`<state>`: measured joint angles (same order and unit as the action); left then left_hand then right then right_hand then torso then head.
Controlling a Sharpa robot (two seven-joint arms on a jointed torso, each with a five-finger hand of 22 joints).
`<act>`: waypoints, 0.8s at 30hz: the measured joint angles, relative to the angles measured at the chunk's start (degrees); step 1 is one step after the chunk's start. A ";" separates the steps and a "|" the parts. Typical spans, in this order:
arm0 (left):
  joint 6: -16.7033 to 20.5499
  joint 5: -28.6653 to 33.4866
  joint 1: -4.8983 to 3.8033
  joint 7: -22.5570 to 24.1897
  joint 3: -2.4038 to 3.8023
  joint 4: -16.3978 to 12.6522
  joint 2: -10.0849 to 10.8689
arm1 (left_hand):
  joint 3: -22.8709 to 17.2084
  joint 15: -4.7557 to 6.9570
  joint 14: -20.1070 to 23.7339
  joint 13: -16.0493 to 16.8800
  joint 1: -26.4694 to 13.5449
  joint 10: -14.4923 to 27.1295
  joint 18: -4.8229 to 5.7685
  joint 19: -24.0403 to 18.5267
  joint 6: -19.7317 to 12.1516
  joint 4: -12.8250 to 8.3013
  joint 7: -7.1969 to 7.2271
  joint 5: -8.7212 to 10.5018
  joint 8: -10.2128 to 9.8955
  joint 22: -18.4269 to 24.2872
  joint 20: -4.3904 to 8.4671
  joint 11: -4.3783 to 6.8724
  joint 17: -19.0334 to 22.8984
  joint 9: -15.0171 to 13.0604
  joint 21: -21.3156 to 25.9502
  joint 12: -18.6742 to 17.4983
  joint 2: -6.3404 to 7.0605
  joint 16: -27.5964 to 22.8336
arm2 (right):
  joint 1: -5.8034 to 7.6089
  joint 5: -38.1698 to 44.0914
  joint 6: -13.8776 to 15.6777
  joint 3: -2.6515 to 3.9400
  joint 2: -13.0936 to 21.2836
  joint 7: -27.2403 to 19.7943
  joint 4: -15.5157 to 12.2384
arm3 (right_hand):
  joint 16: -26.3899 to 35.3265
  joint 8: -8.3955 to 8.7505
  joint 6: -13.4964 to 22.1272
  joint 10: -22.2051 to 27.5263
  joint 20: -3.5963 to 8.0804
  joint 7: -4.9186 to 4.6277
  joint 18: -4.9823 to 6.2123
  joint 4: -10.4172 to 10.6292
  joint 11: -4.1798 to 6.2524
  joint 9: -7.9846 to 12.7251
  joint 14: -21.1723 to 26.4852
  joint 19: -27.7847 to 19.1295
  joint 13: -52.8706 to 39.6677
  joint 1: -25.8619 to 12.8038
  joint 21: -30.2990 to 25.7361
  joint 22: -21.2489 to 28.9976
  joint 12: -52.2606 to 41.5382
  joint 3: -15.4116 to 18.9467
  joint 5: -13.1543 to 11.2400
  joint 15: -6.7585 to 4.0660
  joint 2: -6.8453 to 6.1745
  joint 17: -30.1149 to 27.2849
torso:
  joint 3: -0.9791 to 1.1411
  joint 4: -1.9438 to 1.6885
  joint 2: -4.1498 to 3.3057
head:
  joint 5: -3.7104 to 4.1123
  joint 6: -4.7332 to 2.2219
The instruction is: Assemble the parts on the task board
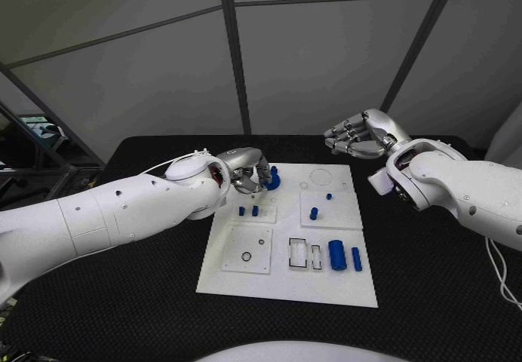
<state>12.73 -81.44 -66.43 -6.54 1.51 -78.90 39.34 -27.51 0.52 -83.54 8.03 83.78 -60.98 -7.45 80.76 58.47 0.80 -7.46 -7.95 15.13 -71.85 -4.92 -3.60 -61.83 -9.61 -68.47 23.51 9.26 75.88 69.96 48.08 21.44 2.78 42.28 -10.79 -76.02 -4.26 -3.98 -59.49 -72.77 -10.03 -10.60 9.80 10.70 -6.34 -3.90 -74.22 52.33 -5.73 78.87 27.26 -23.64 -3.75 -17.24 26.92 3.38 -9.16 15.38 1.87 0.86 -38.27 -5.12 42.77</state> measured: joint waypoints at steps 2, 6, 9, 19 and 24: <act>0.04 0.24 0.02 -0.12 0.06 -0.70 0.88 | 0.00 0.00 0.00 0.01 -0.28 -0.19 0.00 0.00 0.20 0.00 -0.20 0.00 0.00 -0.11 0.00 -0.18 0.00 0.03 0.00 0.00 0.23 0.00 | -0.02 0.00 0.00 0.00 -0.03 -0.01 0.06 | 0.00 0.00 0.00 0.00 0.00 0.00 0.00 0.00 0.00 0.00 0.00 0.00 0.00 0.00 0.00 0.00 0.00 0.00 0.00 0.00 0.00 0.00 | 0.00 0.00 0.00 | -0.06 0.00; -0.02 0.94 0.07 -0.36 0.09 -1.54 2.43 | -0.18 0.21 -0.21 -0.06 -0.51 -0.19 0.00 0.00 0.20 -0.19 -0.20 0.00 -0.03 -0.26 0.00 -0.18 -0.05 0.06 -0.22 0.00 0.13 0.00 | -0.05 0.00 0.00 0.00 -0.05 -0.03 0.19 | 0.00 0.00 0.00 0.00 0.00 0.00 0.00 0.00 0.00 0.00 0.00 0.00 0.00 0.00 0.00 0.00 0.00 0.00 0.00 0.00 0.00 0.00 | 0.03 -0.01 0.01 | -0.20 -0.01; -0.15 1.51 0.27 -0.61 0.12 -1.77 3.30 | -0.18 0.21 -0.21 -0.06 -0.51 -0.38 0.00 0.21 0.41 -0.19 0.00 0.00 -0.03 -0.35 0.21 0.01 -0.05 0.09 -0.22 -0.28 0.13 0.00 | -0.06 0.00 0.00 0.00 -0.05 -0.03 0.23 | 0.00 0.00 0.00 0.00 0.00 0.00 0.00 0.00 0.00 0.00 0.00 0.00 0.00 0.00 0.00 -0.01 0.00 0.00 0.00 0.00 0.00 0.00 | 0.05 0.00 0.00 | -0.26 -0.05; -0.86 2.56 1.57 -1.24 0.12 -1.32 4.23 | -0.33 0.21 -0.21 -0.07 -0.72 -0.58 0.00 0.21 0.40 -0.33 0.00 0.00 -0.03 -0.45 0.21 -0.19 -0.04 0.16 -0.22 -0.27 0.34 0.00 | -0.08 0.00 -0.01 -0.01 0.01 -0.04 0.24 | 0.00 0.00 0.00 0.00 0.00 0.00 0.00 0.00 0.00 0.00 0.00 0.00 -0.01 0.00 0.00 -0.01 0.00 0.00 0.00 0.00 0.00 0.01 | 0.07 0.13 -0.05 | -0.39 -0.24; -1.24 2.80 2.04 -1.43 0.10 -0.58 3.94 | -0.33 0.21 -0.21 -0.12 -0.71 -0.60 0.01 0.21 0.61 -0.33 0.21 0.00 -0.27 -0.52 0.21 -0.17 -0.04 0.19 -0.44 -0.28 0.38 0.00 | -0.08 0.00 -0.02 -0.01 0.04 -0.04 0.21 | -0.01 0.00 0.00 0.00 0.00 0.00 0.00 0.00 0.00 0.00 0.00 0.00 -0.01 0.00 0.00 -0.01 0.00 0.00 0.00 0.00 0.00 0.01 | 0.08 0.20 -0.10 | -0.43 -0.27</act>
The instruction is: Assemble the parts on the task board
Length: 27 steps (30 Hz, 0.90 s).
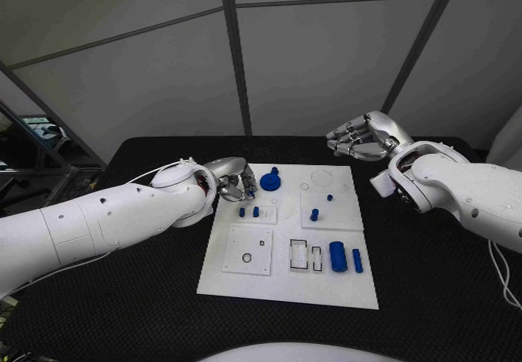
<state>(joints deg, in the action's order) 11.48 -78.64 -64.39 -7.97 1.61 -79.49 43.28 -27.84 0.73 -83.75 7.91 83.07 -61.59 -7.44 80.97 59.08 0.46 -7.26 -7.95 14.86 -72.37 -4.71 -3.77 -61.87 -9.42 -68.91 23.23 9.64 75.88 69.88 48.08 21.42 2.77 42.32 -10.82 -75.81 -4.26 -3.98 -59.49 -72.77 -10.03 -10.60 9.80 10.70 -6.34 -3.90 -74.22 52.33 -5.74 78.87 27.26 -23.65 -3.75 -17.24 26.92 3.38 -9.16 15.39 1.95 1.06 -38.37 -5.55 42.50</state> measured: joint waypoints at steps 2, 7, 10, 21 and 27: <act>-0.09 0.05 0.10 -0.05 0.00 0.20 -0.13 | 0.00 0.00 0.00 -0.01 -0.40 -0.19 0.00 0.00 0.21 0.00 -0.21 0.00 -0.01 0.00 0.00 0.19 0.06 0.10 0.00 -0.14 0.25 0.00 | 0.00 0.00 0.00 0.00 0.02 0.00 -0.01 | 0.00 0.00 0.00 0.00 0.00 0.00 0.00 0.00 0.00 0.00 0.00 0.00 0.00 0.00 0.00 0.00 0.00 0.00 0.00 0.00 0.00 0.00 | 0.00 0.01 -0.01 | 0.03 -0.01; -0.20 0.15 0.32 -0.13 0.00 0.80 -0.49 | 0.00 0.00 0.00 -0.05 -0.60 -0.19 0.00 0.00 0.20 0.00 -0.21 0.00 -0.05 0.00 0.00 0.19 0.09 0.16 0.00 -0.23 0.14 0.00 | 0.00 0.00 0.00 0.00 0.03 0.00 -0.05 | 0.00 0.00 0.00 0.00 0.00 0.00 0.00 0.00 0.00 0.00 0.00 0.00 0.03 0.00 0.00 0.00 0.00 0.00 0.00 0.00 0.00 0.00 | 0.00 0.01 -0.01 | 0.15 -0.01; -0.21 0.19 0.38 -0.16 0.04 1.18 -0.78 | 0.00 0.00 0.00 -0.05 -0.59 -0.19 0.00 0.00 0.20 0.00 -0.21 0.00 -0.05 -0.09 0.00 0.19 0.09 0.16 0.00 -0.23 0.14 0.00 | 0.00 0.00 0.00 0.00 0.03 0.00 -0.08 | 0.00 0.00 0.00 0.00 0.00 0.00 0.00 0.00 0.00 0.00 0.00 0.00 0.05 0.00 0.00 0.00 0.00 0.00 0.00 0.00 0.00 0.01 | 0.00 0.00 -0.03 | 0.15 0.03; -0.17 0.27 0.59 -0.19 0.09 2.06 -1.51 | 0.00 0.00 0.00 -0.05 -0.59 -0.19 0.00 0.00 0.20 0.00 -0.21 0.00 -0.05 -0.08 0.00 0.19 0.25 0.15 0.00 -0.23 0.15 0.00 | -0.01 0.00 -0.01 -0.01 0.06 0.00 -0.14 | 0.00 0.00 0.00 0.00 0.00 0.00 -0.01 0.00 0.00 0.00 0.00 0.00 0.04 0.00 0.00 -0.01 0.00 0.00 0.00 0.00 0.00 0.01 | -0.03 -0.01 -0.03 | 0.15 0.14; -0.18 0.29 0.66 -0.22 0.09 2.23 -1.72 | 0.00 0.00 0.00 -0.05 -0.59 -0.19 0.00 0.00 0.20 0.00 -0.21 0.00 -0.05 -0.15 0.00 0.19 0.25 0.15 0.00 -0.23 0.15 0.00 | -0.01 0.00 -0.02 -0.01 0.09 0.00 -0.16 | -0.01 0.00 0.00 0.00 0.00 0.00 -0.01 0.00 0.00 0.00 0.00 0.00 0.04 0.00 0.00 -0.01 0.00 0.00 0.00 0.00 0.00 0.01 | -0.04 -0.04 -0.03 | 0.21 0.15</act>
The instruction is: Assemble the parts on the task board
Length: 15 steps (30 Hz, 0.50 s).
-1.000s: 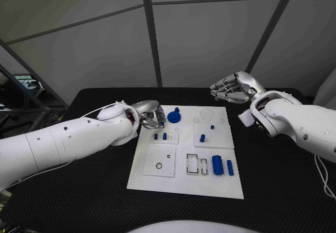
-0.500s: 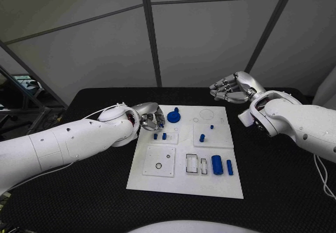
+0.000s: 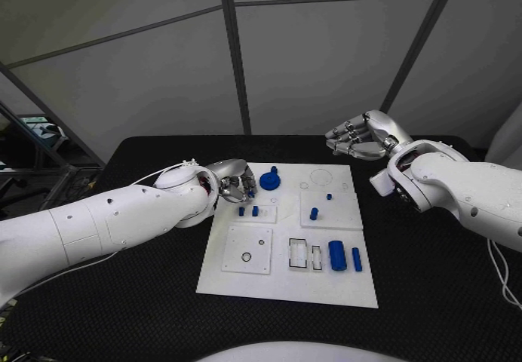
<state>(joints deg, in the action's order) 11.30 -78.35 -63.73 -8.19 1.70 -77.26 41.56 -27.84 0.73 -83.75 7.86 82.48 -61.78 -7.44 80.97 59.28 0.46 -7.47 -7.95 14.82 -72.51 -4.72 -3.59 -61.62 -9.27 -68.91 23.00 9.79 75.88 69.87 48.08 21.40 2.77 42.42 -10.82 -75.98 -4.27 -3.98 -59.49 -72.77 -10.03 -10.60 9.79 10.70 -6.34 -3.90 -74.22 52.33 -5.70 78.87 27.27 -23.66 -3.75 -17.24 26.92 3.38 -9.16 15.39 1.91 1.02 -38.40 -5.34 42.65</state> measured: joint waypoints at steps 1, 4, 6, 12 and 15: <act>-0.01 0.00 0.00 0.00 0.00 0.01 -0.03 | 0.00 0.00 0.00 0.00 0.00 0.00 0.00 0.00 0.00 0.00 0.00 0.00 0.00 -0.03 0.00 0.00 0.00 0.02 0.00 0.00 0.00 0.00 | 0.00 0.00 0.00 0.00 0.00 0.00 0.00 | 0.00 0.00 0.00 0.00 0.00 0.00 0.00 0.00 0.00 0.00 0.00 0.00 0.00 0.00 0.00 0.00 0.00 0.00 0.00 0.00 0.00 0.00 | 0.00 -0.01 0.01 | 0.01 0.04; -0.05 0.02 0.02 -0.01 -0.02 0.01 -0.13 | -0.05 0.00 0.00 0.00 0.00 0.00 -0.01 0.00 0.00 -0.05 0.00 0.00 0.00 -0.09 0.00 0.00 0.00 0.06 -0.19 0.00 0.00 0.00 | 0.00 0.00 -0.01 0.00 0.00 0.00 0.00 | 0.00 0.00 0.00 0.00 0.00 0.00 0.00 0.00 0.00 0.00 0.00 0.00 0.00 0.00 0.00 0.00 0.00 0.00 0.00 0.00 0.00 0.00 | 0.00 -0.01 0.01 | 0.01 0.07; -0.10 0.03 0.02 -0.01 -0.02 -0.03 -0.18 | -0.16 0.00 0.00 -0.01 0.00 -0.32 0.00 0.00 0.21 -0.16 0.21 0.00 0.00 -0.17 0.00 0.09 0.00 0.06 -0.22 0.00 0.00 0.00 | 0.00 0.00 -0.02 0.00 0.00 0.00 0.01 | 0.00 0.00 0.00 0.00 0.00 0.00 0.00 0.00 0.00 0.00 0.00 0.00 0.00 0.00 0.00 0.00 0.00 0.00 0.00 0.00 0.00 0.00 | 0.00 -0.01 0.02 | 0.01 0.07; -0.30 0.03 0.06 -0.08 -0.04 -0.08 -0.26 | -0.31 0.00 0.00 -0.07 0.00 -0.82 0.02 0.42 0.65 -0.32 0.24 0.00 0.00 -0.47 0.00 0.40 0.00 0.11 -0.55 0.00 0.00 0.23 | 0.00 0.00 -0.05 0.00 -0.02 0.00 0.04 | -0.03 0.00 0.00 0.00 0.00 0.00 0.00 0.00 0.00 0.00 0.00 0.00 -0.01 0.00 0.00 0.00 0.00 0.00 0.00 0.00 0.00 0.00 | 0.00 -0.01 0.03 | 0.01 0.12; -0.37 0.03 0.06 -0.19 -0.04 -0.08 -0.28 | -0.31 0.00 0.00 -0.03 0.00 -0.82 0.02 0.42 0.82 -0.32 0.41 0.00 -0.01 -1.03 0.00 0.40 0.10 0.15 -1.33 0.00 0.00 0.23 | 0.00 0.00 -0.06 0.00 -0.02 0.00 0.05 | -0.03 0.00 0.00 0.00 0.00 0.00 0.00 0.00 0.00 0.00 0.00 0.00 0.03 0.00 -0.27 0.06 0.00 0.00 0.00 0.00 0.00 -0.03 | 0.00 -0.01 0.03 | 0.03 0.16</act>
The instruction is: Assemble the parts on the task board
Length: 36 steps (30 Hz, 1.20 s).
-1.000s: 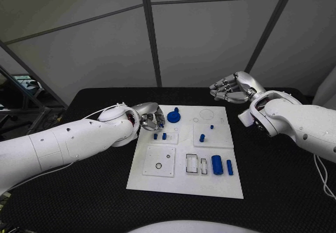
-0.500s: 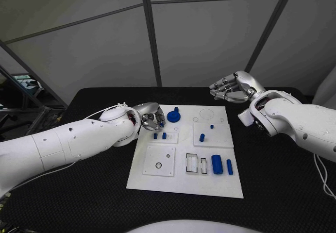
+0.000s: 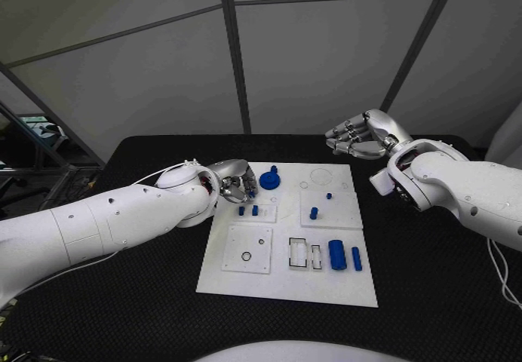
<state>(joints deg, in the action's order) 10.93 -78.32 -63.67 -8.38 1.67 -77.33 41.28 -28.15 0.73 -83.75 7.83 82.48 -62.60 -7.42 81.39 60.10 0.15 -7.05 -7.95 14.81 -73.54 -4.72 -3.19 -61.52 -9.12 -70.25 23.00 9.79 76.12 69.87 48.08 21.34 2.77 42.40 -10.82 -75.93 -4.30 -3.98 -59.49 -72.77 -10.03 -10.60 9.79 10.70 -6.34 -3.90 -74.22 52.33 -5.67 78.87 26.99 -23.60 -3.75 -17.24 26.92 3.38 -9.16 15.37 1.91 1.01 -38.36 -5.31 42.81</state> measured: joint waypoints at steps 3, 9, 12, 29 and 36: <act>-0.18 0.00 -0.02 -0.24 0.02 0.04 -0.08 | 0.00 0.00 0.00 0.03 -0.19 0.00 0.01 0.21 0.00 0.00 0.00 0.00 -0.12 -0.26 0.21 0.00 0.38 0.07 0.00 0.00 0.19 0.00 | 0.00 0.00 -0.01 0.00 0.00 0.00 0.00 | 0.00 0.00 0.00 0.00 0.00 0.00 0.00 0.00 0.00 0.00 0.00 0.00 0.03 0.00 0.00 0.02 0.00 0.00 0.00 0.00 0.00 -0.03 | 0.01 0.00 0.00 | 0.02 0.01; -0.96 0.00 -0.04 -1.06 0.04 0.27 -0.27 | 0.00 0.00 0.00 -0.03 -1.01 0.46 0.00 0.20 -1.16 0.00 -0.32 0.00 -1.41 -0.23 0.21 -0.45 0.90 0.73 0.00 -0.64 0.40 0.00 | 0.00 0.00 -0.03 0.00 0.00 0.00 0.02 | 0.00 0.00 0.00 0.00 0.00 0.00 0.00 0.00 0.00 0.00 0.00 0.00 0.02 0.00 0.00 0.02 0.00 0.00 0.00 0.00 0.00 -0.03 | 0.02 0.00 0.00 | 0.03 0.02; -1.36 0.02 -0.02 -1.41 0.01 0.42 -0.33 | -0.15 0.00 0.00 -0.21 -1.37 1.49 0.00 0.20 -2.73 -0.15 -0.64 0.00 -2.42 -0.07 0.20 -0.84 1.23 1.30 0.00 -1.18 0.77 0.00 | 0.00 0.00 -0.03 0.00 0.01 0.01 0.02 | 0.00 0.00 0.00 0.00 0.00 0.00 0.00 0.00 0.00 0.00 0.00 0.00 0.02 0.00 0.00 0.02 0.00 0.00 0.00 0.00 0.00 -0.03 | 0.03 0.00 0.00 | 0.03 0.02; -1.83 0.05 -0.05 -2.14 0.04 0.75 -0.57 | 0.06 -0.42 0.42 -0.59 -2.49 3.75 -0.01 -0.02 -5.16 -0.36 -1.02 -0.01 -5.04 0.22 -0.43 -1.48 1.52 2.78 0.68 -2.43 1.43 0.00 | 0.00 0.00 -0.07 0.00 0.01 0.02 0.08 | 0.00 0.00 0.00 0.15 0.00 0.00 0.00 0.00 -0.15 0.00 0.00 0.00 0.03 0.00 0.00 0.01 0.00 0.00 0.00 0.00 0.00 -0.02 | 0.03 0.00 0.01 | 0.12 -0.01; -1.88 0.11 -0.05 -2.19 0.06 0.76 -0.18 | 0.25 -0.63 0.63 -1.02 -2.49 5.21 0.00 -0.23 -6.78 -0.88 -0.83 -0.01 -6.78 0.39 -0.63 -1.90 1.72 3.83 1.12 -3.26 1.43 -0.01 | 0.00 0.04 -0.36 0.00 0.01 0.29 0.22 | 0.55 0.00 0.52 1.38 -0.04 -0.52 0.00 0.00 -0.54 0.00 0.75 -0.04 0.46 0.00 -0.85 0.42 0.00 0.00 0.00 0.75 0.00 -0.43 | 0.01 0.00 0.01 | 0.13 -0.01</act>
<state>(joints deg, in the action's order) 9.05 -78.20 -63.72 -10.57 1.73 -76.57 41.10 -27.90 0.10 -83.12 6.82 79.99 -57.39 -7.42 81.16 53.32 -0.73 -7.88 -7.96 8.03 -73.16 -5.35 -5.09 -59.80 -5.28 -69.13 19.74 11.22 76.11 69.87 48.13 20.98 2.77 42.40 -10.53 -75.71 -3.75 -3.98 -58.97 -71.40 -10.07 -11.12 9.80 10.70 -6.88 -3.90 -73.47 52.29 -5.21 78.87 26.14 -23.18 -3.75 -17.24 26.92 4.12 -9.17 14.93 1.92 1.01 -38.35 -5.18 42.81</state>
